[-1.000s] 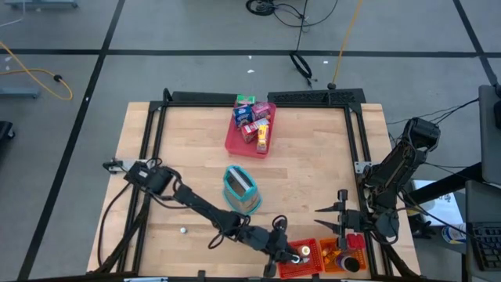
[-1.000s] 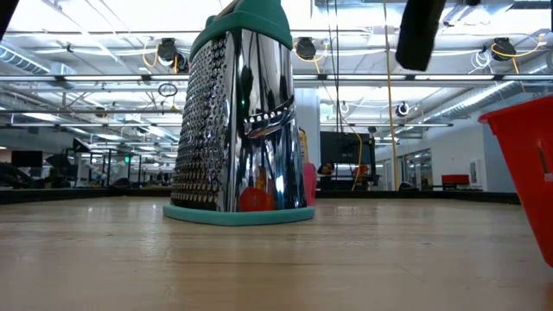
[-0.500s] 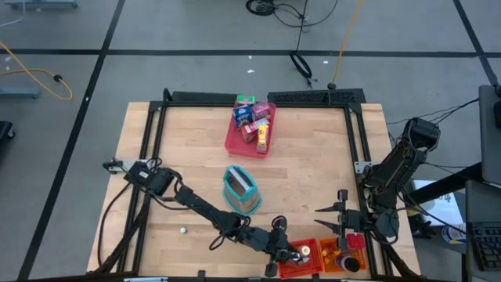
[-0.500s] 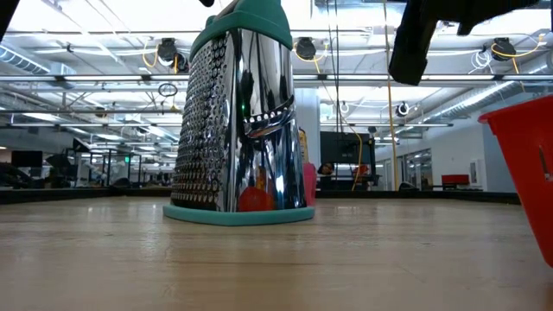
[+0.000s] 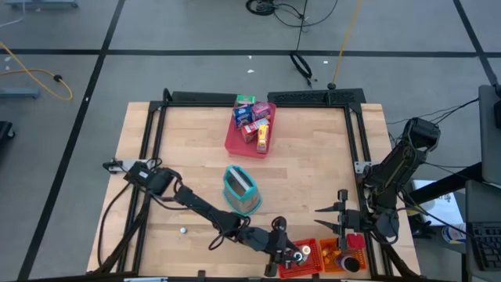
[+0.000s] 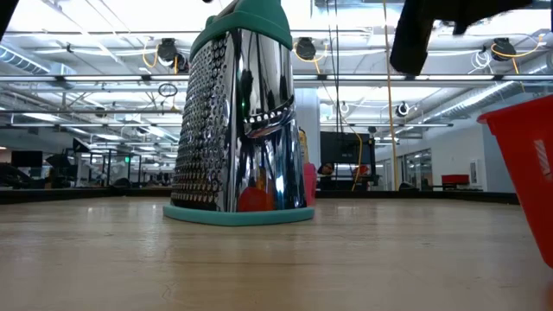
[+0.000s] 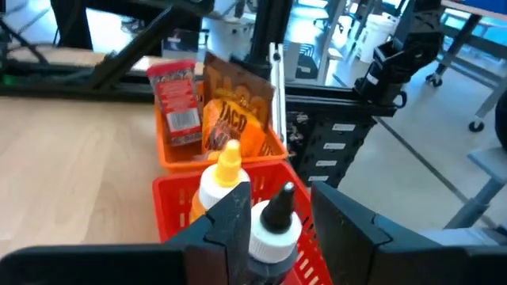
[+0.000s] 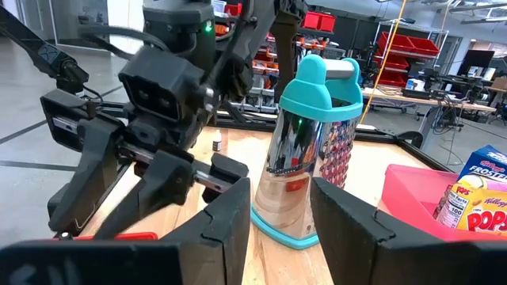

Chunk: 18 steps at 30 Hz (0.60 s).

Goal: Pick & Place Kitchen Items
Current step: Put the blue food coloring bottle into the red bin

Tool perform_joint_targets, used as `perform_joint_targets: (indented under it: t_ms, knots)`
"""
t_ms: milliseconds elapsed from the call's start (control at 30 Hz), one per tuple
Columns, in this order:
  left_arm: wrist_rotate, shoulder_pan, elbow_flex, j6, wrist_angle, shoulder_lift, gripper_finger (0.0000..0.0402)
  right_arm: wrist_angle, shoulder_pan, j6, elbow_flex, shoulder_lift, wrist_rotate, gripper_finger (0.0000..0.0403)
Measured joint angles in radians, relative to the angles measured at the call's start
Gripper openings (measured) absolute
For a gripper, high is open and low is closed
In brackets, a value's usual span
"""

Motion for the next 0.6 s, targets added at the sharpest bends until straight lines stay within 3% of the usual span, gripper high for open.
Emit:
perform_joint_targets:
  t_ms: [200,333,600]
  knots:
    - [-0.001,-0.037,-0.002,0.045,-0.042,-0.041,0.0135,0.000,0.000,0.000,0.000,0.000,-0.002,0.0125]
    - [-0.045,-0.066,-0.002,0.046,-0.194,-0.115,0.0136,-0.001,0.000,0.002,0.000,0.000,-0.002,0.0125]
    - [-0.348,-0.171,-0.001,-0.058,-0.600,-0.224,0.0136,-0.001,0.000,0.007,0.000,0.000,-0.003,0.0125]
